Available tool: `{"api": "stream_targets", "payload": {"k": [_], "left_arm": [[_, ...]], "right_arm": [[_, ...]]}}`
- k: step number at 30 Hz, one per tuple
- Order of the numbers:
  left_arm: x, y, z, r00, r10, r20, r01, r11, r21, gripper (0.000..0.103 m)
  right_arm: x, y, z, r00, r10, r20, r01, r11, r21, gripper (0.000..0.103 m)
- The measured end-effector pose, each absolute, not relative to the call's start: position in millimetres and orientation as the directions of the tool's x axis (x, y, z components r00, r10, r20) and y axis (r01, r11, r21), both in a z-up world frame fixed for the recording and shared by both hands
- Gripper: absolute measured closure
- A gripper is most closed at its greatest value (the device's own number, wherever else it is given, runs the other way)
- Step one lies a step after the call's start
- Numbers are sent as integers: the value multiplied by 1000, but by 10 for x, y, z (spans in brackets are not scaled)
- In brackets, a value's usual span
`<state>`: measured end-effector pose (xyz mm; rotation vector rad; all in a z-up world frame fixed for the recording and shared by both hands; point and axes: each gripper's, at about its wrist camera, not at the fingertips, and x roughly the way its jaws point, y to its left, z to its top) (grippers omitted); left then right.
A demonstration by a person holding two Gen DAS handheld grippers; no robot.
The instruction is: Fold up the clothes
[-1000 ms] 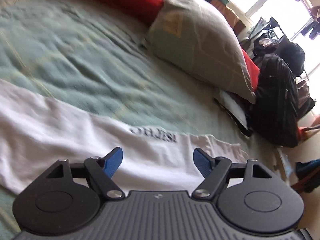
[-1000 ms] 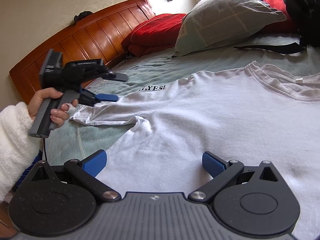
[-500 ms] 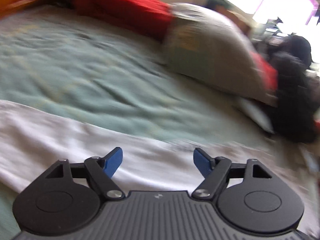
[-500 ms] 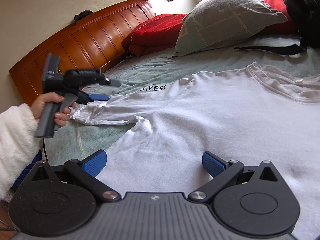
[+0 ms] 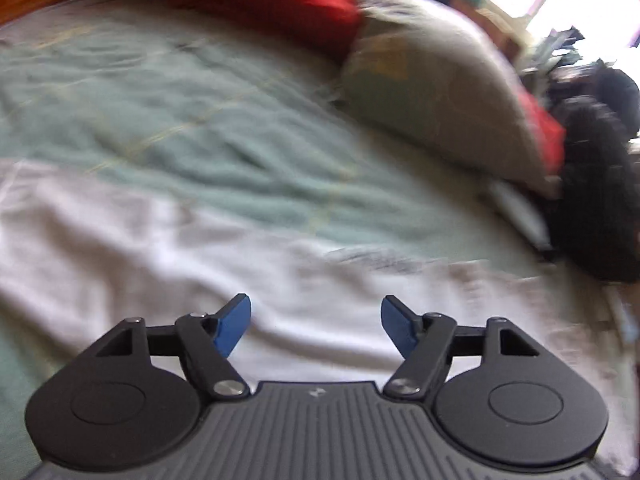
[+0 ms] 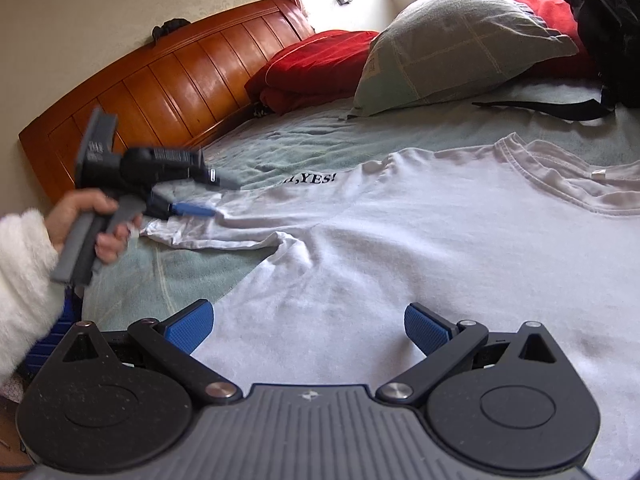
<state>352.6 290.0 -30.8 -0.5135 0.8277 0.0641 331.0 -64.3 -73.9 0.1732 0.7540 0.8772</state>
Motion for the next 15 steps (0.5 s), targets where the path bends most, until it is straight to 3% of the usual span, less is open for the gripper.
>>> {"api": "stream_targets", "payload": {"k": [3, 7, 15], "left_arm": [[3762, 2648, -318, 664, -209, -718, -169, 893, -417, 23], [4149, 2451, -613, 564, -187, -804, -208, 910, -358, 24], [4445, 2541, -610, 654, -131, -745, -225, 906, -358, 17]], "right_arm": [[3318, -647, -743, 407, 746, -527, -628, 647, 432, 0], [3334, -653, -752, 410, 745, -526, -619, 651, 439, 0], [3344, -664, -766, 406, 749, -524, -614, 648, 450, 0]]}}
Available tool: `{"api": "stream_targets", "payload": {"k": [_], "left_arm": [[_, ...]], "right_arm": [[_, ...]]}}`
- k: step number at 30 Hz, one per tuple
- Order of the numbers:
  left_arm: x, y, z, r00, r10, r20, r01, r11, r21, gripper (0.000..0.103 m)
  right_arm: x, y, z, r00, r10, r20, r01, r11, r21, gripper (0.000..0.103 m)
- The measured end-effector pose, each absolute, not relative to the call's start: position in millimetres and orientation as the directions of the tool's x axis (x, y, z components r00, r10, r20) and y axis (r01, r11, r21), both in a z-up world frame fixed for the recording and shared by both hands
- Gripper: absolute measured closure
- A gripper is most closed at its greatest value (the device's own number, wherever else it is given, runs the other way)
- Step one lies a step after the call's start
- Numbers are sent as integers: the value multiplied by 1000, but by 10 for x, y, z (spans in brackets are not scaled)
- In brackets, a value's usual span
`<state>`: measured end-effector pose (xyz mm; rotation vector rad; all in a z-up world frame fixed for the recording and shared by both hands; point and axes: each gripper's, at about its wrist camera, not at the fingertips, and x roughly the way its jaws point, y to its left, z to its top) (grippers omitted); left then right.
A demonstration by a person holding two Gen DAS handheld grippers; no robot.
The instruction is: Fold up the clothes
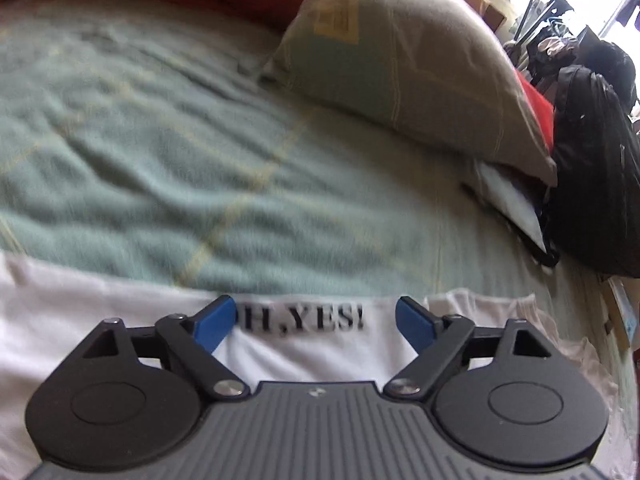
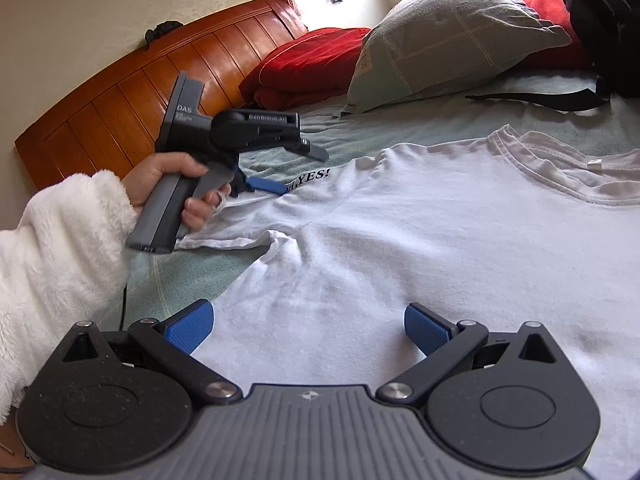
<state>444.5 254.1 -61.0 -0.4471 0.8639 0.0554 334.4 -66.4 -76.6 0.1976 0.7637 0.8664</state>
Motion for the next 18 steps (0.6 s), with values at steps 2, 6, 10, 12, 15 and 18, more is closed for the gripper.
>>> {"api": "stream_targets", "payload": {"k": [2, 6, 10, 12, 15, 18], "left_arm": [[4347, 2544, -498, 680, -145, -719, -201, 906, -372, 18], [4160, 2485, -397, 677, -205, -707, -144, 905, -400, 16], [4103, 2378, -498, 624, -242, -743, -117, 911, -396, 16], [4196, 2374, -592, 628, -206, -750, -134, 921, -365, 16], [4338, 2382, -711, 635, -152, -758, -164, 931, -324, 16], [4425, 2466, -622, 635, -136, -760, -212, 916, -341, 17]], "right_arm": [[3343, -666, -767, 406, 749, -524, -614, 648, 451, 0], [3344, -665, -764, 406, 748, -524, -612, 649, 452, 0], [3342, -660, -769, 407, 747, -525, -613, 650, 449, 0], [3342, -658, -768, 408, 746, -526, -614, 651, 447, 0], [3341, -662, -768, 408, 747, -524, -615, 649, 448, 0], [3347, -670, -768, 406, 749, -523, -614, 648, 451, 0]]}}
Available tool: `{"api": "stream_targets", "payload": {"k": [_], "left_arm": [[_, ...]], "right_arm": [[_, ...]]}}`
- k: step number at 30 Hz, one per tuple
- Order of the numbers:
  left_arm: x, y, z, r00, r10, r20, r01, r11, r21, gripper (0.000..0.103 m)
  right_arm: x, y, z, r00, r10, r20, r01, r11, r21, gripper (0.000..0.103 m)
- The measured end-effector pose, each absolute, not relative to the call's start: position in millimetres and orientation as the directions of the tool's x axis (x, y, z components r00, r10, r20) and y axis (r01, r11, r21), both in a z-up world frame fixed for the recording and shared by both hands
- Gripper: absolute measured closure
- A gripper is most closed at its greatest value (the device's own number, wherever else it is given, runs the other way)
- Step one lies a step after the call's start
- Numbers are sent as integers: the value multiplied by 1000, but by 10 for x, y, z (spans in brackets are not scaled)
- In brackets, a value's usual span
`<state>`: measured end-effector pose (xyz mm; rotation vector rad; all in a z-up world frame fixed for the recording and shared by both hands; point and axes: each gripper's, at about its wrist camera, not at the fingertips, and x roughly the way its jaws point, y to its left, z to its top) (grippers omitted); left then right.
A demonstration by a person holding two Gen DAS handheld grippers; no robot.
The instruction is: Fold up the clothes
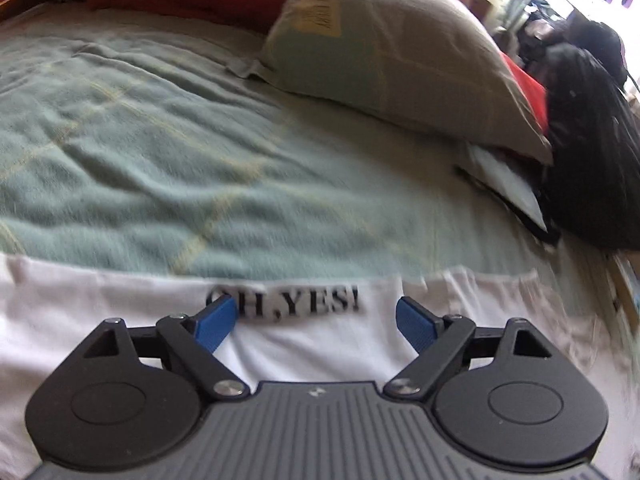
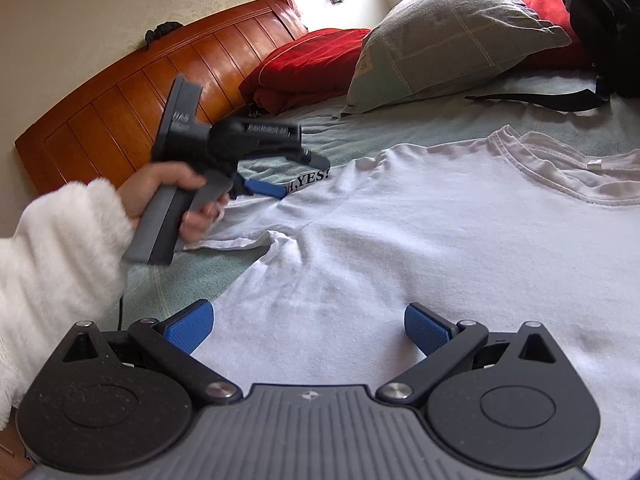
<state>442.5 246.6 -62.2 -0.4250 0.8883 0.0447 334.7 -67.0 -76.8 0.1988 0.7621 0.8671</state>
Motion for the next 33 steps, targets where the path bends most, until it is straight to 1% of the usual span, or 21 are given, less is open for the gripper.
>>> {"api": "stream_targets", "payload": {"k": [4, 7, 12, 15, 18, 20, 23, 26, 28, 31, 33], "left_arm": [[4170, 2610, -352, 678, -132, -723, -183, 922, -340, 16], [3944, 2824, -277, 671, -108, -734, -214, 919, -331, 16], [3812, 3232, -555, 596, -54, -801, -348, 882, -319, 16], [3844, 3412, -671, 637, -3, -771, -385, 866, -321, 16], [3930, 3514, -685, 653, 78, -754, -419, 866, -274, 16], [3958, 3524, -637, 653, 102, -751, -431, 865, -257, 17], [3839, 3446, -478, 683, 80, -726, -397, 875, -277, 16], [3616, 3313, -367, 716, -31, -697, -294, 893, -342, 15], [3516, 3259, -417, 697, -73, -713, -275, 891, -360, 15], [3386, 3334, -566, 657, -40, -753, -331, 882, -336, 15], [3239, 3484, -635, 662, -22, -749, -378, 853, -359, 15]], "right_arm": [[3355, -688, -767, 405, 753, -518, -609, 645, 462, 0], [3357, -685, -766, 406, 753, -519, -606, 646, 464, 0], [3354, -672, -766, 407, 749, -522, -608, 649, 457, 0], [3352, -670, -772, 408, 748, -524, -610, 650, 452, 0], [3346, -666, -780, 409, 746, -526, -615, 651, 445, 0], [3346, -673, -782, 408, 747, -524, -615, 649, 447, 0], [3351, -683, -783, 406, 750, -522, -614, 647, 452, 0], [3347, -680, -783, 406, 750, -522, -614, 647, 452, 0], [3346, -677, -781, 406, 749, -523, -614, 648, 451, 0], [3344, -673, -776, 407, 748, -524, -614, 649, 450, 0], [3340, -674, -770, 408, 748, -524, -615, 649, 448, 0]]}}
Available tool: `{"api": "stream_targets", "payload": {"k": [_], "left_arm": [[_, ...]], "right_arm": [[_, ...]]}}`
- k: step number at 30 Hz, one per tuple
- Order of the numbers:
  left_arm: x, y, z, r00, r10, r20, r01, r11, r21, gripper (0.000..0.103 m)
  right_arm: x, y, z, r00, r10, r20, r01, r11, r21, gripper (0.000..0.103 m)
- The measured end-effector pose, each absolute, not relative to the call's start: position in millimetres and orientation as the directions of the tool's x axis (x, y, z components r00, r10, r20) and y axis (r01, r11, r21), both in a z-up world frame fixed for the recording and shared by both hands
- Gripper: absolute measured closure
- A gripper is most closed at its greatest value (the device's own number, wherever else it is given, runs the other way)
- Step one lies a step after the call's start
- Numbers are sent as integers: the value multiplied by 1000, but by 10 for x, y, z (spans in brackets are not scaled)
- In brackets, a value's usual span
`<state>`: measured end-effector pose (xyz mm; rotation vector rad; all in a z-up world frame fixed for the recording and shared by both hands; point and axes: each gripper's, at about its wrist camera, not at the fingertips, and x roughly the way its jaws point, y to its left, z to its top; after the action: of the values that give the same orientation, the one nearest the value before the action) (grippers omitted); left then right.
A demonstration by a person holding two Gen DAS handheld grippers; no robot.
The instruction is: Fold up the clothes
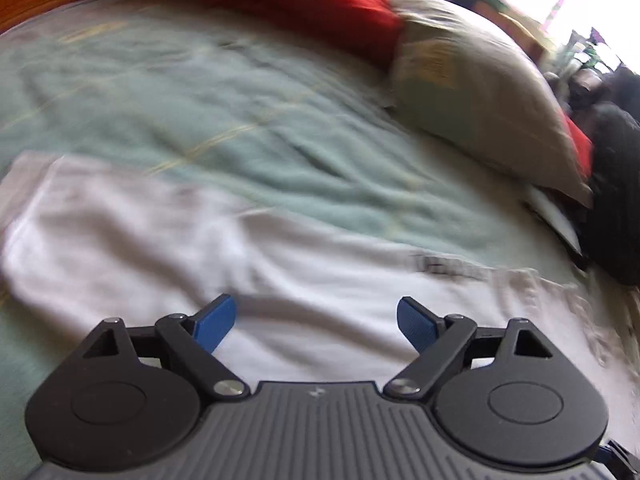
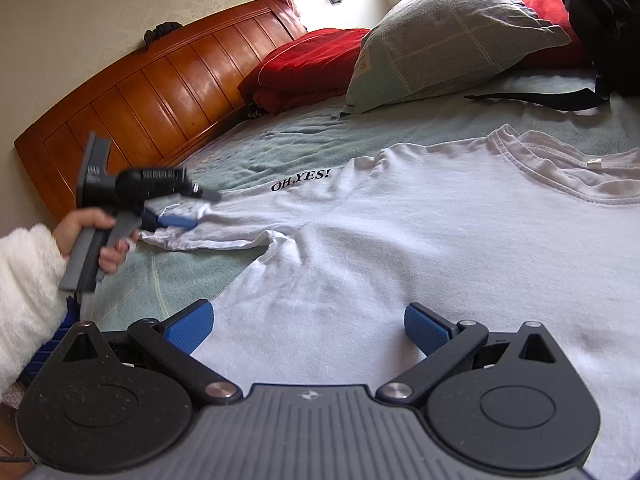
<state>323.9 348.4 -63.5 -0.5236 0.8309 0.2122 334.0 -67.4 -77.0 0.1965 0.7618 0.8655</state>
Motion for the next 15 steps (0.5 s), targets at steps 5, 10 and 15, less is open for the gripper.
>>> {"api": "stream_targets", "payload": {"k": [5, 10, 15], "left_arm": [[2921, 3745, -521, 660, 17, -751, -459, 800, -386, 15], [3010, 3931, -352, 726, 44, -686, -454, 780, -430, 15], [3321, 4174, -587, 701, 41, -712, -501, 739, -451, 15]], "right_arm": [[3349, -677, -770, 407, 748, -524, -613, 649, 451, 0], [3347, -672, -772, 409, 746, -525, -613, 651, 448, 0], [3341, -662, -773, 412, 742, -528, -618, 654, 436, 0]]}}
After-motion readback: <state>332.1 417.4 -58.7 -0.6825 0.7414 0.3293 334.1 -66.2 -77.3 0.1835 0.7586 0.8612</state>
